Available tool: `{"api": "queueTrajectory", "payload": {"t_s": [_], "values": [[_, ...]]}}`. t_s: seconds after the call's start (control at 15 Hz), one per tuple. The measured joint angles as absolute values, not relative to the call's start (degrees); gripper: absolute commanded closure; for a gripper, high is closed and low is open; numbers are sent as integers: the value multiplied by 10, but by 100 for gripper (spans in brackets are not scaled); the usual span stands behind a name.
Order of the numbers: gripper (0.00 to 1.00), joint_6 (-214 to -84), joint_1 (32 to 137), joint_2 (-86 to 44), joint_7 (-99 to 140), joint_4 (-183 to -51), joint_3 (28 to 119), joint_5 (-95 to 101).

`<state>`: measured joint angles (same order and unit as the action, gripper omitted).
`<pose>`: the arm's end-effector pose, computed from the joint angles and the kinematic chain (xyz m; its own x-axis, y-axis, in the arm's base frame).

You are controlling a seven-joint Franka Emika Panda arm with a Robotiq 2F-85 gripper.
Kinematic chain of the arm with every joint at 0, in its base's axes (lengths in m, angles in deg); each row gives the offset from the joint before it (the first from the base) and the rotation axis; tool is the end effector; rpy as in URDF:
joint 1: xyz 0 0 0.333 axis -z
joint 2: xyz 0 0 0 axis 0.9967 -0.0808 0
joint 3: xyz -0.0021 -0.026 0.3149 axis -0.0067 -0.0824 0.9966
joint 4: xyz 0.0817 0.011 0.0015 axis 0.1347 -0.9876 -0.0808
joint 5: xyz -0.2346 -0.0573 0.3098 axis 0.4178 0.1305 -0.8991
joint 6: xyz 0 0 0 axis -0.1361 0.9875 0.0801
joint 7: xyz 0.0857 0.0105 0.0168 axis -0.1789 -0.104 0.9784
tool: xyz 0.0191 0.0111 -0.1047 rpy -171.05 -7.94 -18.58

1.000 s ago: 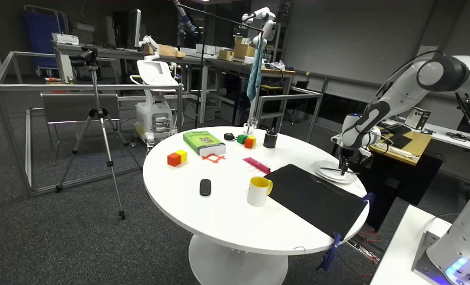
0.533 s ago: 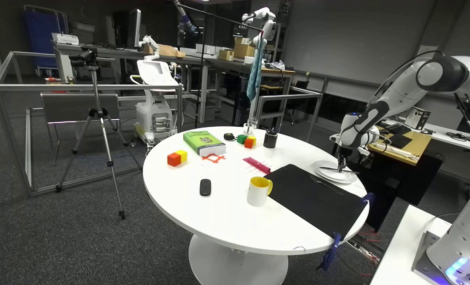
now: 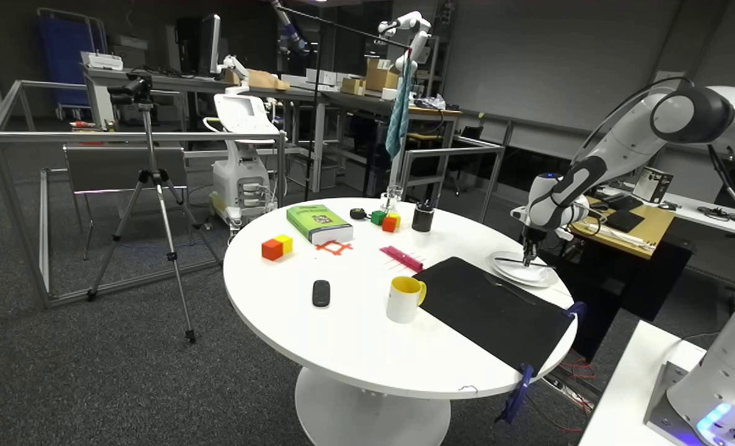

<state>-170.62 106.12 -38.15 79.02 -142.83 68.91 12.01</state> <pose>0.5206 -0.2857 0.1553 0.8037 0.5845 -0.1118 0.5951 -0.7891 0.1523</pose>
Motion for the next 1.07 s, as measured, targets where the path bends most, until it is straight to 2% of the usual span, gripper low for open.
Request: {"api": "queueTrajectory", "payload": {"t_s": [1.07], "values": [[96, -1644, 956, -283, 663, -1445, 691, 137]]}}
